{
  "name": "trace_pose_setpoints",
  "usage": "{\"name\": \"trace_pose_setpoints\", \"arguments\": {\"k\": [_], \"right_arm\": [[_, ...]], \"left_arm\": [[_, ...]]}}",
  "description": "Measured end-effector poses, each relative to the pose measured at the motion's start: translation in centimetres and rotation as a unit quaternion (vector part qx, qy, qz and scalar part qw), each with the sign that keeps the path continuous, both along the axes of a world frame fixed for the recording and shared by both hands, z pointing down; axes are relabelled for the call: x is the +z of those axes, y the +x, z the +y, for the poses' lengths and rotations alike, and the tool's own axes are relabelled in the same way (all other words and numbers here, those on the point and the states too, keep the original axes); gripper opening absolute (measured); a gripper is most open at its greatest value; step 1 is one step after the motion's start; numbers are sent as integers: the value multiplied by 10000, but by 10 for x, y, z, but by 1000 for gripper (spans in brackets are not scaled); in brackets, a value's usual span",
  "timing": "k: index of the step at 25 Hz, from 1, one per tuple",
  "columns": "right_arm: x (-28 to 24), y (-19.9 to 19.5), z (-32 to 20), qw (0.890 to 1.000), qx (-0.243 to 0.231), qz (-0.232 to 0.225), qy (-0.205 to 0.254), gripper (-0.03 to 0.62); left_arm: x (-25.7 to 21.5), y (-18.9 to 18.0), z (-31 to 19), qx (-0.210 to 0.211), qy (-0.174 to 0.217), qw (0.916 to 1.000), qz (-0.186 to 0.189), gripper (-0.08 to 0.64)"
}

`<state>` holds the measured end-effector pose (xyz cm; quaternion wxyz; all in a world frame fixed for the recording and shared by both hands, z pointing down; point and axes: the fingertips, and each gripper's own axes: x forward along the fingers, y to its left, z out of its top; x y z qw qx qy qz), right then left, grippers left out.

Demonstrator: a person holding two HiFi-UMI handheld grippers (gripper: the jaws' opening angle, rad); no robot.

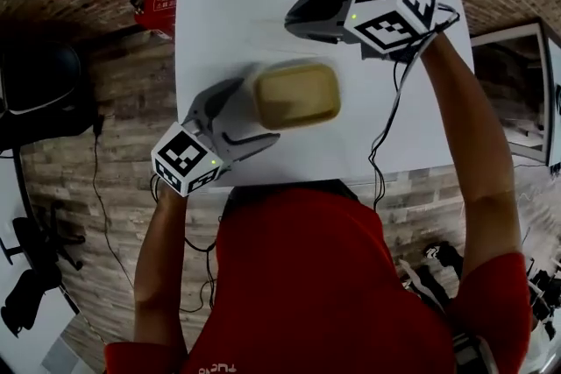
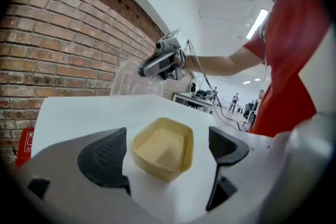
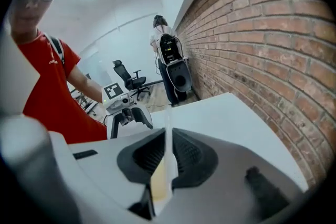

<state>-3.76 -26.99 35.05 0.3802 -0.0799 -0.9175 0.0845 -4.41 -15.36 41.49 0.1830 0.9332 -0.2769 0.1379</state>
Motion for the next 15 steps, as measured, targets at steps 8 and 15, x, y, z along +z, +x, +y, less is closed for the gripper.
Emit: {"name": "trace_pose_setpoints", "arguments": {"k": [8, 15], "right_arm": [[62, -2, -20, 9938, -244, 565, -921, 49], [89, -20, -36, 9981, 30, 611, 75, 51]], "left_arm": [[-24, 9, -13, -393, 122, 9979, 497, 364], [-30, -1, -24, -956, 332, 9941, 402, 92]]}}
